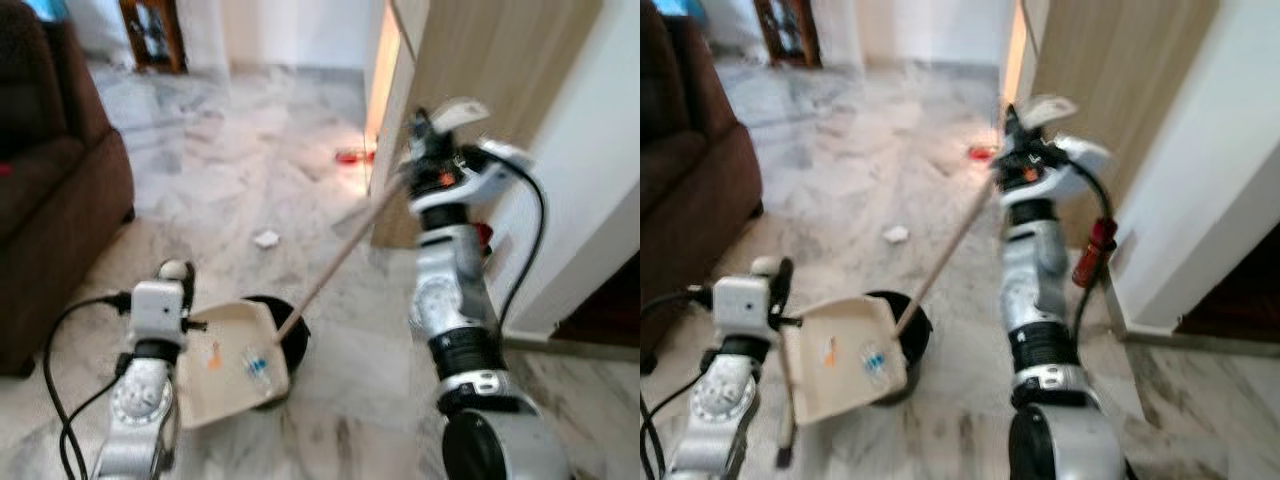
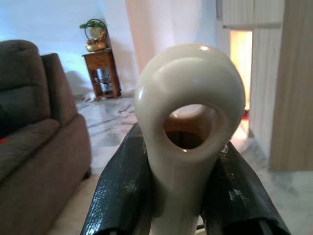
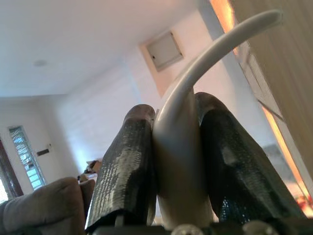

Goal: Sweep floor

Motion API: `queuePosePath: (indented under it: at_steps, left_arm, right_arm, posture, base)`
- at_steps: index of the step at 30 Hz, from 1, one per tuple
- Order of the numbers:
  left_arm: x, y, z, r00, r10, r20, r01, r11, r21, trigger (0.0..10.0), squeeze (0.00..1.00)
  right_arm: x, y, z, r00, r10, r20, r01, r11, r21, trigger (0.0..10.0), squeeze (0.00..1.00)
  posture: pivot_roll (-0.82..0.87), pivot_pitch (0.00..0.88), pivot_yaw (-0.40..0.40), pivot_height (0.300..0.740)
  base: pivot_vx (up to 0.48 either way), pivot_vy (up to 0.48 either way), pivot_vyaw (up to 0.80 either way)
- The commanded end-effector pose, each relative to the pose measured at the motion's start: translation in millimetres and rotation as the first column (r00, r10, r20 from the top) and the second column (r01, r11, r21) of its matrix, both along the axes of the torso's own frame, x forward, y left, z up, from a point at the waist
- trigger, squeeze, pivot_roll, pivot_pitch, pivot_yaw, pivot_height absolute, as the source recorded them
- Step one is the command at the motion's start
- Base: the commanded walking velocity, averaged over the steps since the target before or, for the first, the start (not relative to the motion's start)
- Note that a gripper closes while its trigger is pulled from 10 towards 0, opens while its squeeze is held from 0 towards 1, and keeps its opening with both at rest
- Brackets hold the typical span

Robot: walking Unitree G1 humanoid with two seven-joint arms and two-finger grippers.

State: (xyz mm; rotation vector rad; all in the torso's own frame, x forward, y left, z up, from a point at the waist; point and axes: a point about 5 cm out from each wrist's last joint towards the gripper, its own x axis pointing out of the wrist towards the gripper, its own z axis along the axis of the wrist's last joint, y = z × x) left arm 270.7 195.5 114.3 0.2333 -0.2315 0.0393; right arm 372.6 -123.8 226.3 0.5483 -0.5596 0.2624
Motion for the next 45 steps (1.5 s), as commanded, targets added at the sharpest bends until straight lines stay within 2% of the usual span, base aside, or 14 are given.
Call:
queuePosePath:
  at_steps: [1, 9, 17, 27, 45]
  left_arm:
    - [2.5, -4.0, 13.9, 0.997, -0.025, 0.071, 0.026, 1.0, -0.006, 10.0, 0.0]
    - [2.7, -4.1, 14.2, 0.997, -0.024, 0.073, 0.024, 1.0, -0.005, 10.0, 0.0]
    - [2.6, -4.2, 14.5, 0.997, -0.027, 0.073, 0.027, 1.0, -0.007, 10.0, 0.0]
    - [2.7, -3.1, 15.4, 0.997, -0.023, 0.076, 0.023, 1.0, -0.004, 10.0, 0.0]
    - [3.7, -2.1, 16.3, 0.997, -0.024, 0.078, 0.024, 1.0, -0.003, 10.0, 0.0]
  right_arm:
    - [-0.2, 10.2, 17.7, 0.998, 0.029, 0.057, -0.033, 0.997, 0.065, 10.0, 0.0]
    - [-0.4, 11.2, 18.5, 0.998, 0.035, 0.061, -0.038, 0.998, 0.056, 10.0, 0.0]
    - [-0.7, 12.2, 18.2, 0.997, 0.039, 0.062, -0.042, 0.998, 0.049, 10.0, 0.0]
    - [-0.6, 13.8, 18.5, 0.997, 0.048, 0.065, -0.051, 0.998, 0.048, 10.0, 0.0]
    - [-0.2, 13.8, 18.0, 0.997, 0.052, 0.061, -0.056, 0.996, 0.064, 10.0, 0.0]
  posture:
    - [0.13, 0.0, -0.071, 0.74]
    - [0.13, 0.0, -0.07, 0.74]
    - [0.13, 0.0, -0.071, 0.74]
    - [0.14, 0.0, -0.071, 0.74]
    - [0.14, 0.0, -0.069, 0.74]
  base:
    - [0.296, 0.0, 0.0]
    - [0.296, 0.0, 0.0]
    - [0.294, 0.0, 0.65]
    - [0.292, 0.0, 0.28]
    - [0.295, 0.0, 0.0]
